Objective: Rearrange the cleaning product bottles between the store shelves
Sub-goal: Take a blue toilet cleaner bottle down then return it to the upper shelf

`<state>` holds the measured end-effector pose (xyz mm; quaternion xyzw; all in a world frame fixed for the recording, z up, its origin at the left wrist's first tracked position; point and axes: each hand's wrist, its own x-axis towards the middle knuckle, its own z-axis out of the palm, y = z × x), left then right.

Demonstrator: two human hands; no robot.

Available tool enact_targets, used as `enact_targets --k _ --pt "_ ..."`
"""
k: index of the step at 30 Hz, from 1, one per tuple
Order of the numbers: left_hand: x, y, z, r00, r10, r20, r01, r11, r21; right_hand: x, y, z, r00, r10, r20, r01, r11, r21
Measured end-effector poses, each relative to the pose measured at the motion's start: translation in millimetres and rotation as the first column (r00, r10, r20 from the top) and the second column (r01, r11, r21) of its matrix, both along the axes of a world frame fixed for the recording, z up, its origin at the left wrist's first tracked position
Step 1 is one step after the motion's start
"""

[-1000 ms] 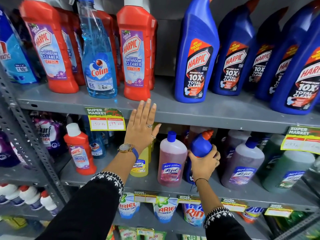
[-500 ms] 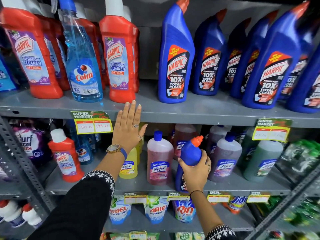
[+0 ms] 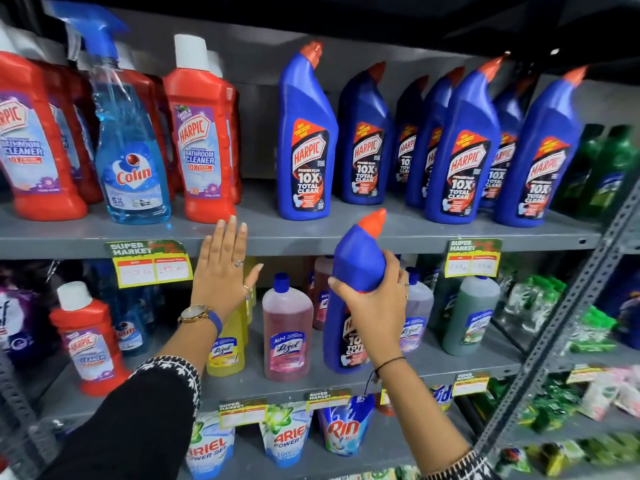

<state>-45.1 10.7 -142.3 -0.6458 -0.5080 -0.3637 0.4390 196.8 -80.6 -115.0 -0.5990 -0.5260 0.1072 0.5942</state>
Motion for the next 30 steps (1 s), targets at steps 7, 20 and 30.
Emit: enact_targets --k 7,20,30 --pt "0 -6 4 1.0 -0.022 0.009 0.022 0.998 -0.061 11 5 100 0.992 0.118 -0.037 -0.112 0.983 0.144" --pt "0 -11 7 0.999 -0.017 0.039 0.023 0.989 -0.148 34 79 224 0.998 -0.006 0.055 -0.008 0.97 0.243" --pt "1 -6 5 0.999 0.009 0.05 -0.003 0.992 -0.127 41 149 220 0.991 -0.077 0.113 0.069 0.995 0.076"
